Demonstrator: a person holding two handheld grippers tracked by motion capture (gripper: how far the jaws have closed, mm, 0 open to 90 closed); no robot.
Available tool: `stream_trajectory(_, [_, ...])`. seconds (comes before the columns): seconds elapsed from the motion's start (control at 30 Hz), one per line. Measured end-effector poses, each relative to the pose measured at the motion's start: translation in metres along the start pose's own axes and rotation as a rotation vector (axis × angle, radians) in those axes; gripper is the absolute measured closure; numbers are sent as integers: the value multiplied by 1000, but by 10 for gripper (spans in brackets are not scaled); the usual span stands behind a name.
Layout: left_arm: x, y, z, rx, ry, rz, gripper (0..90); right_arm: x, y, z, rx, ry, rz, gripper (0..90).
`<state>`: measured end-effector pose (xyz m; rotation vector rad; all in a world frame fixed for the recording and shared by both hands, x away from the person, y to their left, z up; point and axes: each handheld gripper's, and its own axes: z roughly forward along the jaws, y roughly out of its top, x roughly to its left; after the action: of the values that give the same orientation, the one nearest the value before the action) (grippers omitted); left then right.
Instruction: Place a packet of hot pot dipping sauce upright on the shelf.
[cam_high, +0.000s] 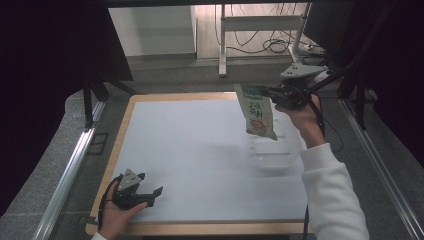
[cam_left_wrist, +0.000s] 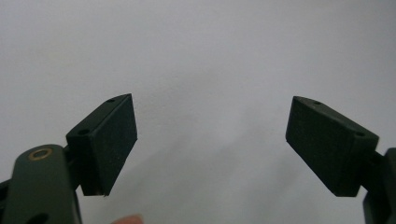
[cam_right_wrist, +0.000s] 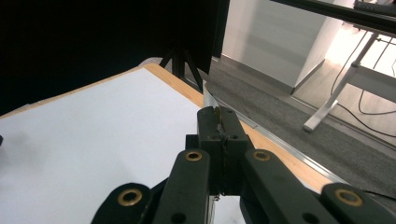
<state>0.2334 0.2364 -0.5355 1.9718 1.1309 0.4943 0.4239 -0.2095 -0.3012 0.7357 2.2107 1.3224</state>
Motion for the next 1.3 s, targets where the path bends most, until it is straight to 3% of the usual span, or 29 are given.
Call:
stream_trajectory(0.43, [0, 0, 0, 0, -4, -5, 165, -18, 6, 2, 11, -28, 0, 893])
stream_trajectory(0.9, [2, -1, 0, 4, 3, -16, 165, -44, 11, 23, 42, -32, -12, 893])
stream_trajectory(1.3, [2, -2, 2, 13, 6, -23, 165, -70, 2, 41, 49, -29, 10, 893])
